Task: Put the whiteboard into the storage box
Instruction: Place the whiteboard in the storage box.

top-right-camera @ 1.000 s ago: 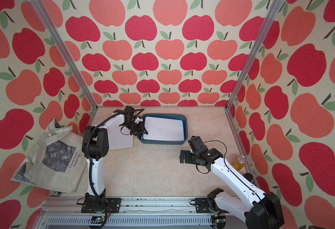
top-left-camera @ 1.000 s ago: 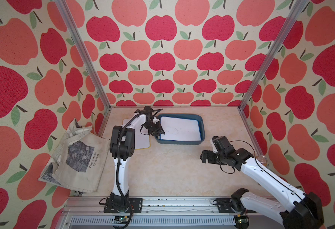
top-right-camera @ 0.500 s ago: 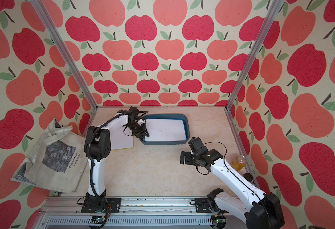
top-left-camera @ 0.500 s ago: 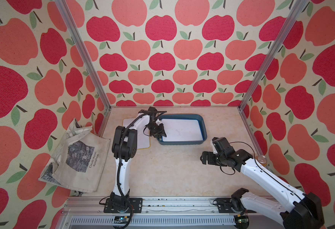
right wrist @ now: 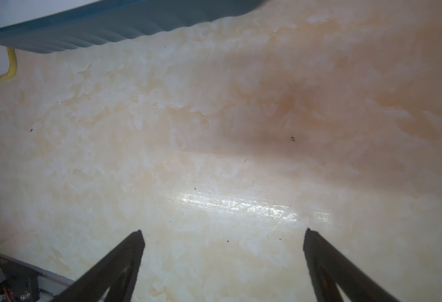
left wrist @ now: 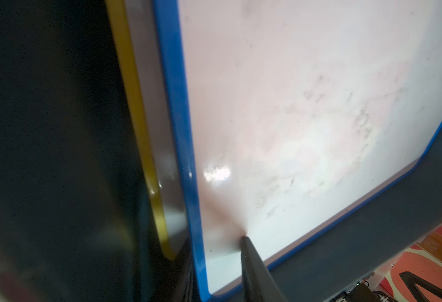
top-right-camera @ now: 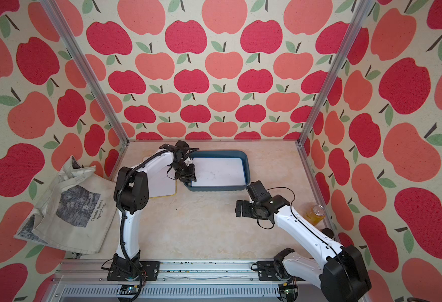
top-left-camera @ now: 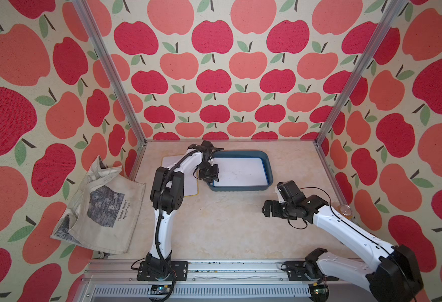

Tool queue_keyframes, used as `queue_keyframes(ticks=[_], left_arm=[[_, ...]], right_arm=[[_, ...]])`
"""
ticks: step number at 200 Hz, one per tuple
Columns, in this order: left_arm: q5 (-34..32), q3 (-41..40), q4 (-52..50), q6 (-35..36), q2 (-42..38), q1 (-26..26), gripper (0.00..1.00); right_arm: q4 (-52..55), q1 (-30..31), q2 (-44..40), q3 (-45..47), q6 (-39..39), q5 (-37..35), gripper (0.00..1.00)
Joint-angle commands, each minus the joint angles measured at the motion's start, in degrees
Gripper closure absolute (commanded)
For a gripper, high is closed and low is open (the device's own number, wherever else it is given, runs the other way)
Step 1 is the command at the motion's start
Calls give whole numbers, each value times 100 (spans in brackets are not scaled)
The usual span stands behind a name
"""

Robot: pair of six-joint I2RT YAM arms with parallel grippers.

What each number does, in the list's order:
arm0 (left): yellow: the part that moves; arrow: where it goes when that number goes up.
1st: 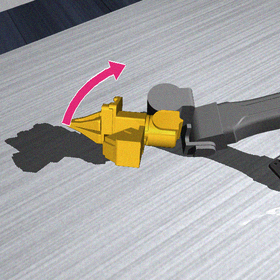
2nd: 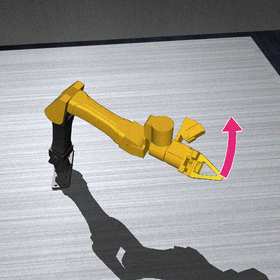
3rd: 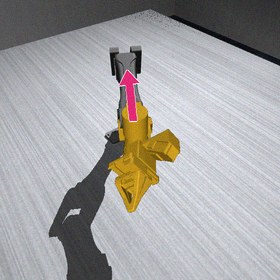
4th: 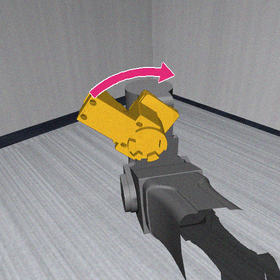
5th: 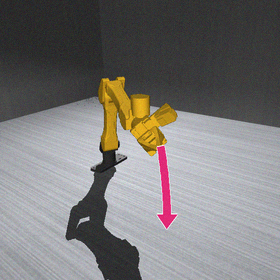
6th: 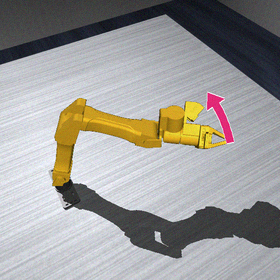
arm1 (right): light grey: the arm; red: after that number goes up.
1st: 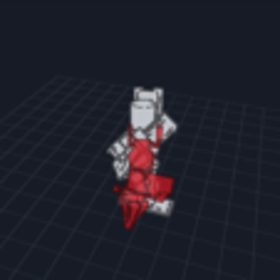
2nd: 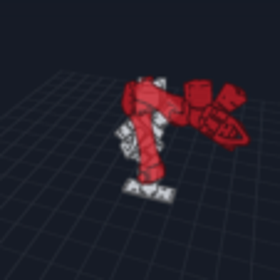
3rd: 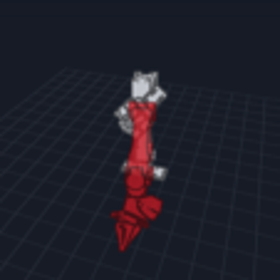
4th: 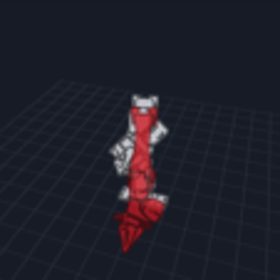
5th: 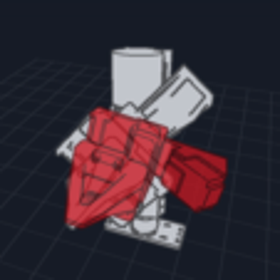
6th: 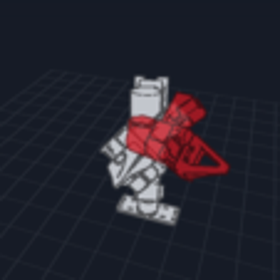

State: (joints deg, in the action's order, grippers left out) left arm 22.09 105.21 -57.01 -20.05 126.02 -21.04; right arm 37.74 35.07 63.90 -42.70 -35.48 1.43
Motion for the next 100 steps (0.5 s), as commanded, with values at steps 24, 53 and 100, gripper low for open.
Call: queue_keyframes(ticks=[24,53,100], left_arm=[[-1009,257,-503,-133,170,-123,67],[-1264,297,-497,-198,-99,-203,67],[-1684,47,-402,-265,-1087,-124,66]], right_arm=[[-195,-42,157,80,-209,265,1],[-216,-36,233,71,-217,301,1],[-273,-37,346,54,-134,307,1]])
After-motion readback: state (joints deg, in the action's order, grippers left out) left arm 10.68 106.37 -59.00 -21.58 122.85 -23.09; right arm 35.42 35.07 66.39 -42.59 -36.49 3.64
